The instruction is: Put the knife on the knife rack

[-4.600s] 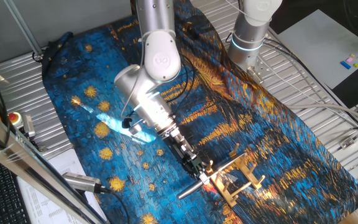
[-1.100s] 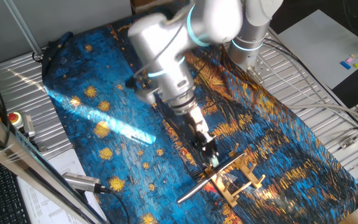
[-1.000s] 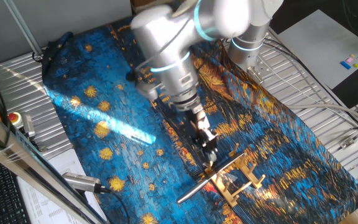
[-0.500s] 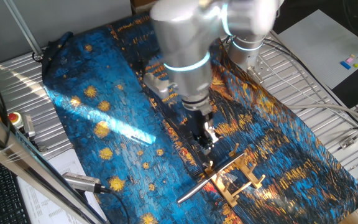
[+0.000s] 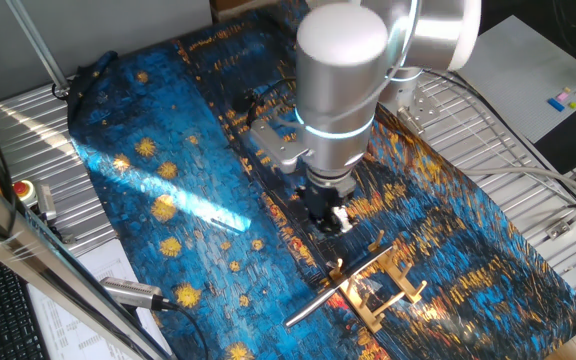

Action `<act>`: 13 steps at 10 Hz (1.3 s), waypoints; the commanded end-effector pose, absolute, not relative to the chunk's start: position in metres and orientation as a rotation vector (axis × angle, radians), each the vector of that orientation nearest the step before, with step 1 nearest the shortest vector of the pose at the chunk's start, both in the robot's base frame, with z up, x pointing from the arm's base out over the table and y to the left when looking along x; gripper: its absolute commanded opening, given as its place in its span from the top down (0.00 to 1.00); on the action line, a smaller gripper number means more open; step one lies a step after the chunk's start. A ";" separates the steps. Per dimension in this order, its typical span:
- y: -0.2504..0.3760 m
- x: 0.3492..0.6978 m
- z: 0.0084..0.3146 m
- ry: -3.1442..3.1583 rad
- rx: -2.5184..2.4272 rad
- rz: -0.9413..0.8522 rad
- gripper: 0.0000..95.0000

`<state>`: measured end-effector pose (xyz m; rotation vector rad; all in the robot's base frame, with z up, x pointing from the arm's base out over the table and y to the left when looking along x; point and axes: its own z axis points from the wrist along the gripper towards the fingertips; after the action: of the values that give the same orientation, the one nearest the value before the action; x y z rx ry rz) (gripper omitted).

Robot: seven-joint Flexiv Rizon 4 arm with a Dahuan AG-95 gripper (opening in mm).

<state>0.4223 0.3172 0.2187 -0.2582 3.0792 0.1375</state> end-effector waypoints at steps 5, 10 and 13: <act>0.257 0.455 0.191 3.078 -0.339 0.112 1.00; 0.207 0.470 0.175 3.088 -0.327 0.062 1.00; 0.198 0.475 0.175 3.104 -0.287 -0.008 1.00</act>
<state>0.4767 0.1994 0.1744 -0.3074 3.1028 -0.0022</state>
